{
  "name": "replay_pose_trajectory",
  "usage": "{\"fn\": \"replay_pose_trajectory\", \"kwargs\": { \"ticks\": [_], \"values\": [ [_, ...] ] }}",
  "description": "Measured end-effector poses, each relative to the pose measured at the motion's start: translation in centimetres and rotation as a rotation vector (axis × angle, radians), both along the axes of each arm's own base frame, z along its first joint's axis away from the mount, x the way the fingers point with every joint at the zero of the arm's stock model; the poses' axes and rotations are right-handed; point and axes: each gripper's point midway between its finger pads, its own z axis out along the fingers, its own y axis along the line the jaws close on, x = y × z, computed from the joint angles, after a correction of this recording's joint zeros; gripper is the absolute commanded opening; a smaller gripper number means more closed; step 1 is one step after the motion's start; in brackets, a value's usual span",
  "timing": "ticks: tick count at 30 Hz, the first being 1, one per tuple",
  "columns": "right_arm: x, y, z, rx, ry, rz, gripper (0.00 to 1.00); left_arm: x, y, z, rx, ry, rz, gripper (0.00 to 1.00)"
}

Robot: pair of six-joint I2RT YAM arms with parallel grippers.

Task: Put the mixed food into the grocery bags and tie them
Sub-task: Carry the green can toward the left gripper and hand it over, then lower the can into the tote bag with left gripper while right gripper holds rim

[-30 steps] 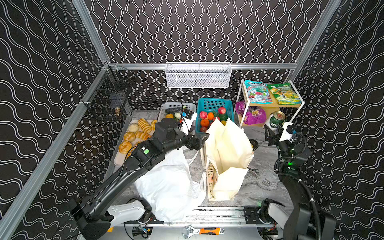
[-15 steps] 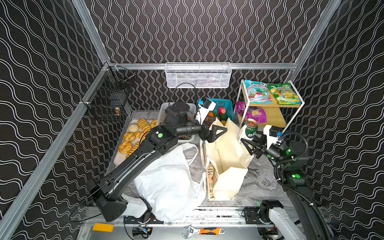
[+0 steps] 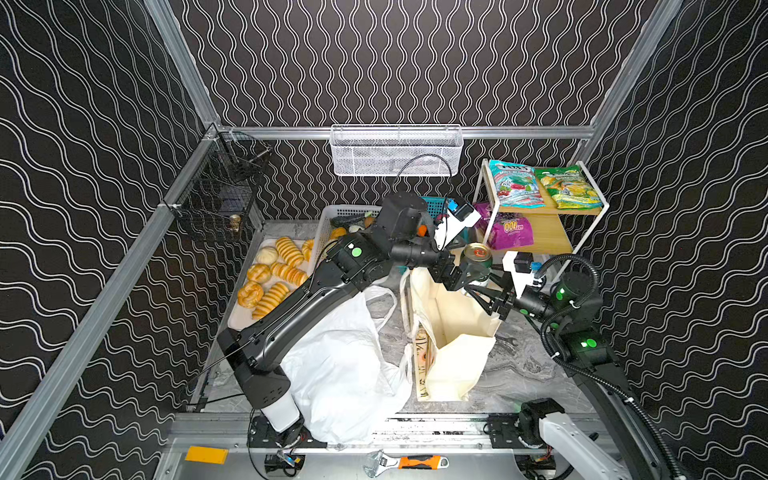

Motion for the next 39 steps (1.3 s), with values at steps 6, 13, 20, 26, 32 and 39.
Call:
{"fn": "replay_pose_trajectory", "kwargs": {
  "ticks": [6, 13, 20, 26, 32, 39],
  "values": [
    [-0.3, 0.5, -0.2, -0.057, -0.055, 0.026, 0.45, 1.1, -0.1, -1.0, 0.083, -0.015, 0.030, 0.90],
    [-0.4, 1.0, 0.2, -0.130, -0.107, 0.041, 0.45, 1.0, 0.0, -2.6, 0.178, 0.004, 0.008, 0.76],
    [-0.2, 1.1, 0.2, -0.231, -0.132, 0.030, 0.46, 0.9, 0.3, -2.8, 0.214, -0.008, -0.003, 0.61],
    [-0.2, 0.7, -0.6, -0.300, -0.124, 0.009, 0.54, 0.8, 0.3, -3.6, 0.246, -0.005, -0.017, 0.41],
    [-0.6, 0.3, 0.1, -0.309, -0.140, -0.019, 0.80, 0.6, 0.5, -3.3, 0.226, -0.006, -0.003, 0.36],
    [-0.9, -1.7, 4.1, -0.151, -0.102, -0.186, 0.86, 3.5, 2.3, -5.9, 0.318, 0.026, 0.180, 0.37]
  ]
}}
